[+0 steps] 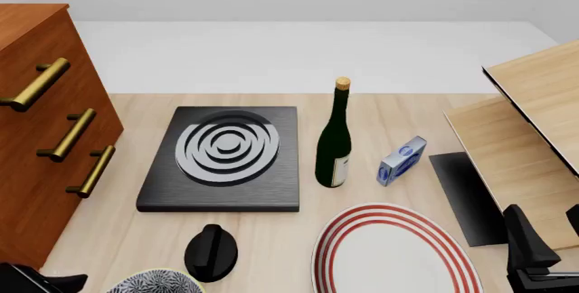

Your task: Pick up the akita bowl and put it on the plate.

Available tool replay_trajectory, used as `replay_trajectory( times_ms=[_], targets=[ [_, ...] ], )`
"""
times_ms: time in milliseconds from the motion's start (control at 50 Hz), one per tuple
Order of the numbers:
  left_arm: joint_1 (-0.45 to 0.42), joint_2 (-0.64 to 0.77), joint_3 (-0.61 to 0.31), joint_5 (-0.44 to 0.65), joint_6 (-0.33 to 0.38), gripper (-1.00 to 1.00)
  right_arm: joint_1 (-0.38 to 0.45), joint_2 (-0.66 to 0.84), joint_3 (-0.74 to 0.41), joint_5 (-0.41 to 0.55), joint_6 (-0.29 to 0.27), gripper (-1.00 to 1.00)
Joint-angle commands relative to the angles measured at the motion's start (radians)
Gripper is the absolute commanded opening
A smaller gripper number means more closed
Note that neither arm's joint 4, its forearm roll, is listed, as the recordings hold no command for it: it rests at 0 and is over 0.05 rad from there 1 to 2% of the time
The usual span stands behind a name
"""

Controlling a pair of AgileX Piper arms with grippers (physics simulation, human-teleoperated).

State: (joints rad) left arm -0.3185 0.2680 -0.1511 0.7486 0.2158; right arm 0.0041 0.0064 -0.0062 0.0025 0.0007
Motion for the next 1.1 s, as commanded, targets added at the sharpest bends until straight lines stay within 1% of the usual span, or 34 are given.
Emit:
replay_trajectory(
  times_ms=[20, 240, 300, 340, 440, 760, 1100],
  targets=[
    [0.003, 0.004, 0.026, -0.021, 0.003, 1.0, 0.0, 0.0, 0.0, 0.0, 0.0, 1.0],
    [-0.006, 0.019, 0.042, -0.044, -0.003, 1.0, 0.0, 0.0, 0.0, 0.0, 0.0, 1.0],
    [0.003, 0.022, 0.057, -0.058, 0.022, 1.0, 0.0, 0.0, 0.0, 0.0, 0.0, 1.0],
    [-0.009, 0.03, 0.058, -0.066, 0.007, 1.0, 0.0, 0.0, 0.0, 0.0, 0.0, 1.0],
    [-0.013, 0.043, 0.063, -0.08, 0.003, 1.0, 0.0, 0.0, 0.0, 0.0, 0.0, 1.0],
    [-0.01, 0.098, 0.07, -0.13, 0.002, 1.0, 0.0, 0.0, 0.0, 0.0, 0.0, 1.0],
    [-0.013, 0.125, 0.09, -0.159, -0.003, 1.0, 0.0, 0.0, 0.0, 0.0, 0.0, 1.0]
  ],
)
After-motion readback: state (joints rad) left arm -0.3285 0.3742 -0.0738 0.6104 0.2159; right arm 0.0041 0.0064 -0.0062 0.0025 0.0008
